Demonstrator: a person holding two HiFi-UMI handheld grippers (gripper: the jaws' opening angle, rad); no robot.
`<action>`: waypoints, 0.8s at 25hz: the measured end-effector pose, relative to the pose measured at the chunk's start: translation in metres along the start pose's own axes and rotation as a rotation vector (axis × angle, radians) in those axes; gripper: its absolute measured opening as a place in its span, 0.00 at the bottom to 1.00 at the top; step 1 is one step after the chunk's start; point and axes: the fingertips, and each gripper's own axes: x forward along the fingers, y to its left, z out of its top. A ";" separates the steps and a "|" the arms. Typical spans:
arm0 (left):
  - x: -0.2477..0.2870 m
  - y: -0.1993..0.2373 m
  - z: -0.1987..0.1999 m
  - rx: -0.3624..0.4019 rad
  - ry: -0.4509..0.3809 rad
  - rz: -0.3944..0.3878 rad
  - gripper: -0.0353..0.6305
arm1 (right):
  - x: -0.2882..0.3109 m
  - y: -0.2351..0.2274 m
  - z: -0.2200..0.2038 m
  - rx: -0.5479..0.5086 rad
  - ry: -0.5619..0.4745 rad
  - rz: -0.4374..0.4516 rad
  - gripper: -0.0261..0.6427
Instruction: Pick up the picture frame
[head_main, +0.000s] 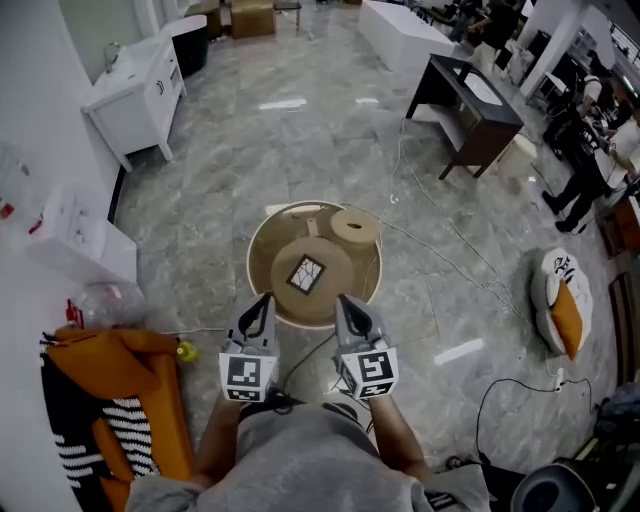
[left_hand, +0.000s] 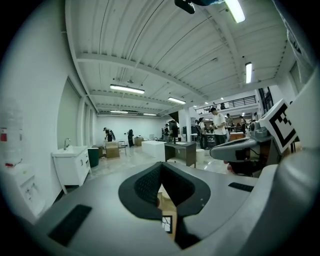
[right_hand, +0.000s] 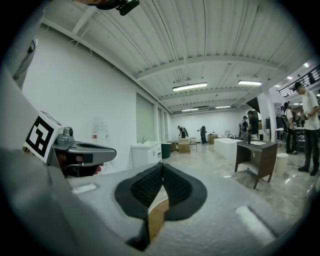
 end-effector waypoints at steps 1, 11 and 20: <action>0.011 0.018 -0.001 0.005 0.000 -0.021 0.08 | 0.018 0.001 0.003 0.010 0.002 -0.025 0.04; 0.124 0.108 -0.015 0.028 0.023 -0.230 0.08 | 0.134 -0.032 -0.002 0.076 0.057 -0.255 0.04; 0.202 0.115 -0.050 0.017 0.075 -0.343 0.08 | 0.187 -0.068 -0.045 0.139 0.121 -0.353 0.04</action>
